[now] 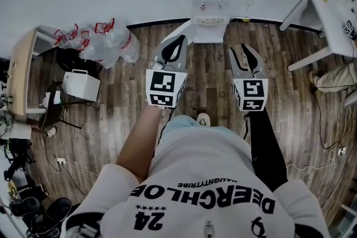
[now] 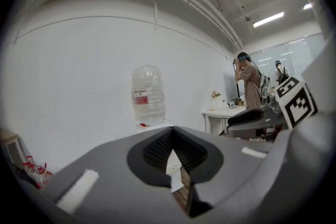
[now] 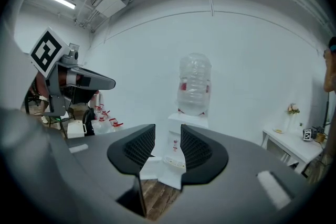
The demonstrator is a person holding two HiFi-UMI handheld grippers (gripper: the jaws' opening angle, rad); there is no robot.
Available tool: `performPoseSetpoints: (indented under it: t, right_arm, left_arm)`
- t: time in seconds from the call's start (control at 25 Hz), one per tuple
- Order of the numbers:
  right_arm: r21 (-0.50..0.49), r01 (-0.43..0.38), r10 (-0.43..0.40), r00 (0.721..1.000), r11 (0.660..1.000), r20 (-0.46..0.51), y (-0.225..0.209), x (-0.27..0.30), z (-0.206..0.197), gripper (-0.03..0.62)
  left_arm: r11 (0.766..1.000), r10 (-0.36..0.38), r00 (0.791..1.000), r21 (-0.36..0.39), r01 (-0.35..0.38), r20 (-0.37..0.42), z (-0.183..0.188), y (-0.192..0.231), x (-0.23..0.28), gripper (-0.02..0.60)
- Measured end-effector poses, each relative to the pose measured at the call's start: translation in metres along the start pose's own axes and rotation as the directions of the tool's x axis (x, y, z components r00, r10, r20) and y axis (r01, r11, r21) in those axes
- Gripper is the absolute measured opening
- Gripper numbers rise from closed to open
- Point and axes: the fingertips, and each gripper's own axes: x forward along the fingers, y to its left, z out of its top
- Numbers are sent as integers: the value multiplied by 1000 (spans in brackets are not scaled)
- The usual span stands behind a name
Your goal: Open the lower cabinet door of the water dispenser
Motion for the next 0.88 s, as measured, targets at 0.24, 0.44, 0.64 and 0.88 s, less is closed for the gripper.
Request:
performPoseSetpoints:
  t: [0.24,0.44,0.64,0.88]
  right_arm:
    - [-8,-3,3,1000,1000,30,0,-1,7,149]
    - [-10,-4,5,999,1000,34,-1,-1,8,139]
    - [10,9,-10,997,1000,77,-7,-2,18,3]
    - [-8,15,-14,994,1000,111,-10,-4,26,3]
  left_arm:
    - [1000,9,1000,1,-9,-5,-4,0,0,55]
    - [1000,4,1000,-5,-4,-5,-1,-2,0,55]
    - [1000,-6,1000,0,6,16,8,-5,4,55]
    - [1000,-5,1000,5,4,19,9,-9,7,55]
